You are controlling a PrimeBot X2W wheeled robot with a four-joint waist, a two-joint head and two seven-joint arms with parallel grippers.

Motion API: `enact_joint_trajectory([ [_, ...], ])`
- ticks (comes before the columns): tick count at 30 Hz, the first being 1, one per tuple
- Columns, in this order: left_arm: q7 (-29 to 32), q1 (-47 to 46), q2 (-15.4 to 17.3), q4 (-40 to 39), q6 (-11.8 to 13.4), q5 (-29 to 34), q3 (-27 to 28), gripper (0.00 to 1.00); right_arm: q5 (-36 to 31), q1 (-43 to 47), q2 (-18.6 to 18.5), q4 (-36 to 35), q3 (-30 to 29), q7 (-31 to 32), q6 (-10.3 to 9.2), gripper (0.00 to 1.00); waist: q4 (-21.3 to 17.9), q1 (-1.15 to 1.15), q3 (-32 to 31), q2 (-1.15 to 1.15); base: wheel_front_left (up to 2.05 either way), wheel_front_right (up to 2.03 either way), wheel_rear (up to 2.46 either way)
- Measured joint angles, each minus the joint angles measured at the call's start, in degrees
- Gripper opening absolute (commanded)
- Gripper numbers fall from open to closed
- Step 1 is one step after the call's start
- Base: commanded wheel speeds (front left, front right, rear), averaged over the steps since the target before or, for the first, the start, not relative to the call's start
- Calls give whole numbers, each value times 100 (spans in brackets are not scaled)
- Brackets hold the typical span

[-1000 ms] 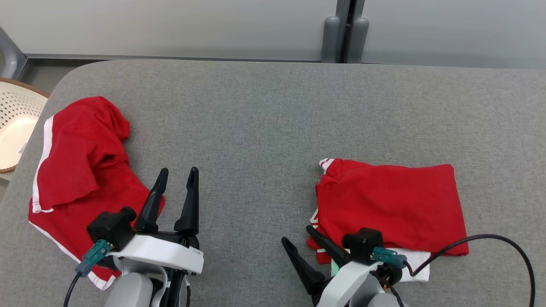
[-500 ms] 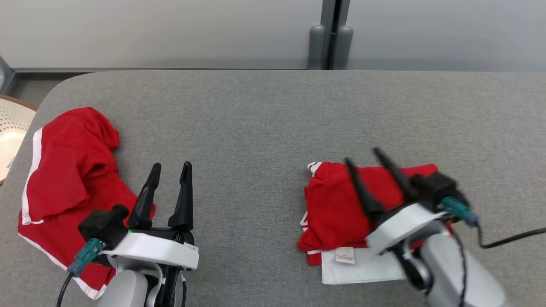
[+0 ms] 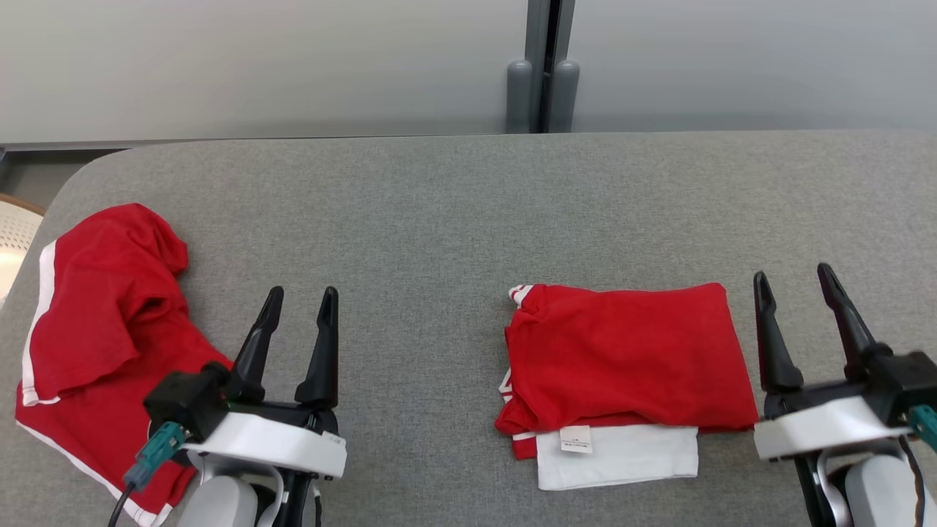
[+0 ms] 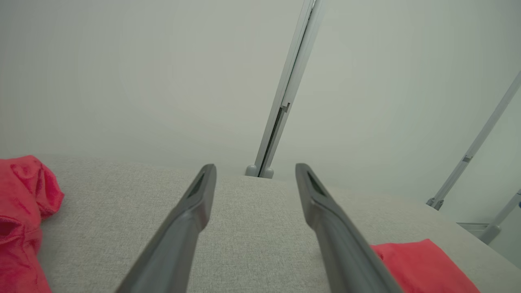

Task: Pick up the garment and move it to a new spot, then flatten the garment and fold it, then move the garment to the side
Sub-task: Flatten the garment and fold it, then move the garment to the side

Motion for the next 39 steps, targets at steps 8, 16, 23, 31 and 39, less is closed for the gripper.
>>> enact_joint_trajectory([
  [8,1,277,3,-53,21,145,45,100,-138,626,338,-474,-459,-1,1,100,-32,0,-87,0,0,0,0],
  [16,1,296,4,-74,21,144,-13,100,-160,675,405,-434,-514,-1,1,100,21,0,-34,0,0,0,0],
  [23,1,209,3,-42,16,125,-125,100,191,502,489,499,-658,49,0,100,108,0,197,0,0,0,0],
  [31,0,4,3,-11,-5,126,-166,100,564,22,532,1337,-572,186,0,100,214,0,523,0,0,0,0],
  [39,1,-121,4,25,-13,149,-136,100,634,-336,537,2142,-474,243,0,87,273,0,691,0,0,0,0],
])
